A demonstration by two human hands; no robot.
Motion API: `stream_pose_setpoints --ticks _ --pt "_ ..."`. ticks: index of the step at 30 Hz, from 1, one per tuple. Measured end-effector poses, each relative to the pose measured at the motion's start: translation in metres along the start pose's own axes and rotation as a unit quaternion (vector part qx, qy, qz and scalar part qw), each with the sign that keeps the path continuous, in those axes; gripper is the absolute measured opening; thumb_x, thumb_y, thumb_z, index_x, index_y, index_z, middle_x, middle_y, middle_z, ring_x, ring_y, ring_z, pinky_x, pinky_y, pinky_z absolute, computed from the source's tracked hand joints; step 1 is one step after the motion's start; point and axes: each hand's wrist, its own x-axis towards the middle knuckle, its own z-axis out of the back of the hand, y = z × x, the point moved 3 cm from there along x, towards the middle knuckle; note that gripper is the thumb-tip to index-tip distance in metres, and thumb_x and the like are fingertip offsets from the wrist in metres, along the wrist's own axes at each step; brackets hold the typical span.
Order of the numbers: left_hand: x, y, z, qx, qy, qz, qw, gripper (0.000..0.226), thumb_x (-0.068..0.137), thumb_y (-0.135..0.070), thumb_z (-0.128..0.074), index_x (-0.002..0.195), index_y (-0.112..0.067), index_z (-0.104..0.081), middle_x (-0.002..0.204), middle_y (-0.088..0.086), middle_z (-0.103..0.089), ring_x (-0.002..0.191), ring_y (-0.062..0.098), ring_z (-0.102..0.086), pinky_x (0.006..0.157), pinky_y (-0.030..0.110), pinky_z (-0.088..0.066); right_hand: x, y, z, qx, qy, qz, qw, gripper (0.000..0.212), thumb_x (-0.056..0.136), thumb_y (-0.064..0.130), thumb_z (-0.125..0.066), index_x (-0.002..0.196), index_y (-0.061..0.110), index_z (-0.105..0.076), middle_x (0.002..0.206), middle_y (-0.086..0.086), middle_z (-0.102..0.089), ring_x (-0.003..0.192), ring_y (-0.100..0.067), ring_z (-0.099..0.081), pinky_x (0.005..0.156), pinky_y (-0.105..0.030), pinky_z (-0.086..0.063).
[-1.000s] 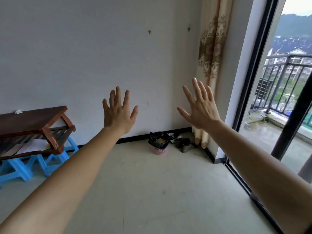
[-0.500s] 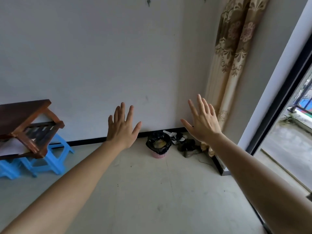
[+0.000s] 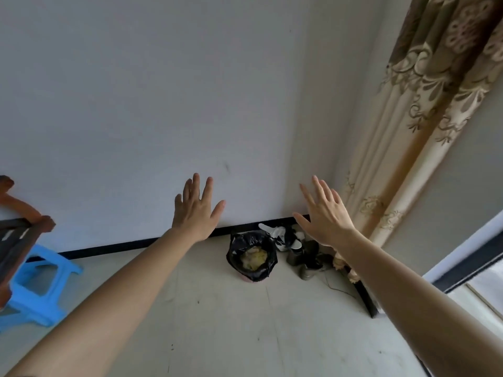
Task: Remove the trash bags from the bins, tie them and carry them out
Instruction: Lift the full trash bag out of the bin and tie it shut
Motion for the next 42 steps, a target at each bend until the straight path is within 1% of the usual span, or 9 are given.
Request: stream_pose_setpoints --ticks 8,15,26,29,32,35,39,40,42 --pt "0.157 0.000 -0.079 -0.038 0.108 0.001 0.993 0.071 0.102 -0.057 -0.021 0.159 -0.021 0.004 0.167 0.012 0.010 0.154 0.030 0.003 0.120 0.050 -0.015 0.133 -0.044 -0.090 0.016 0.070 -0.041 0.997 0.075 0.097 0.055 -0.040 0.157 0.017 -0.016 0.164 -0.017 -0.014 0.151 -0.033 -0.010 0.122 -0.046 -0.015" --pt "0.269 0.013 -0.179 -0.093 0.223 0.085 0.967 0.078 0.102 -0.056 -0.031 0.158 -0.018 0.007 0.167 0.011 0.006 0.153 0.031 -0.001 0.120 0.051 -0.017 0.247 -0.070 -0.206 0.128 0.186 -0.096 0.969 0.070 0.098 0.039 -0.045 0.155 0.012 -0.016 0.162 -0.016 -0.014 0.151 -0.033 -0.010 0.120 -0.045 -0.016" --pt "0.377 0.039 -0.384 -0.220 0.308 0.154 0.913 0.078 0.102 -0.042 -0.048 0.159 -0.014 -0.003 0.168 0.004 -0.005 0.154 0.021 -0.007 0.123 0.038 -0.010 0.300 -0.058 -0.434 0.254 0.383 -0.226 0.859 0.078 0.095 0.045 -0.052 0.156 0.016 -0.012 0.156 -0.012 -0.029 0.140 -0.034 -0.034 0.108 -0.048 -0.038" --pt "0.389 0.066 -0.494 -0.268 0.320 0.257 0.872 0.074 0.100 -0.043 -0.051 0.157 -0.014 -0.014 0.162 0.007 -0.026 0.151 0.025 -0.022 0.119 0.042 -0.026 0.275 -0.039 -0.536 0.287 0.423 -0.287 0.810 0.083 0.093 0.049 -0.055 0.157 0.017 -0.012 0.158 -0.012 -0.027 0.142 -0.033 -0.033 0.111 -0.047 -0.036" --pt "0.384 0.093 -0.592 -0.263 0.311 0.359 0.840 0.051 0.099 -0.039 -0.049 0.136 -0.005 -0.040 0.121 0.009 -0.056 0.124 0.036 -0.051 0.087 0.037 -0.043 0.243 -0.015 -0.633 0.359 0.445 -0.405 0.714 0.096 0.088 0.056 -0.062 0.158 0.021 -0.008 0.160 -0.010 -0.023 0.146 -0.030 -0.028 0.115 -0.047 -0.031" --pt "0.373 0.116 -0.685 -0.254 0.322 0.378 0.830 0.066 0.100 -0.042 -0.046 0.152 -0.007 -0.026 0.156 0.015 -0.034 0.142 0.033 -0.036 0.114 0.041 -0.032 0.204 0.013 -0.717 0.424 0.443 -0.512 0.602 0.108 0.078 0.064 -0.070 0.158 0.022 -0.010 0.160 -0.008 -0.026 0.145 -0.030 -0.030 0.115 -0.047 -0.033" --pt "0.371 0.142 -0.765 -0.263 0.303 0.364 0.840 0.080 0.100 -0.050 -0.046 0.158 -0.010 -0.008 0.166 0.011 -0.010 0.152 0.028 -0.015 0.123 0.043 -0.016 0.154 0.037 -0.804 0.446 0.400 -0.606 0.524 0.111 0.050 0.091 -0.067 0.145 0.042 -0.034 0.140 0.009 -0.055 0.131 -0.025 -0.051 0.110 -0.046 -0.042" --pt "0.374 0.147 -0.779 -0.276 0.305 0.380 0.828 0.082 0.099 -0.055 -0.045 0.159 -0.014 -0.006 0.166 0.009 -0.011 0.152 0.028 -0.016 0.122 0.045 -0.017 0.149 0.042 -0.817 0.454 0.394 -0.613 0.513 0.102 0.052 0.092 -0.064 0.140 0.046 -0.040 0.131 0.012 -0.061 0.125 -0.022 -0.056 0.108 -0.044 -0.044" --pt "0.380 0.156 -0.802 -0.316 0.312 0.429 0.787 0.089 0.089 -0.070 -0.042 0.158 -0.023 -0.011 0.162 0.007 -0.026 0.146 0.031 -0.031 0.118 0.052 -0.027 0.155 0.056 -0.833 0.494 0.373 -0.611 0.494 0.065 0.082 0.070 -0.061 0.135 0.034 -0.051 0.122 0.003 -0.068 0.111 -0.020 -0.063 0.098 -0.038 -0.052"
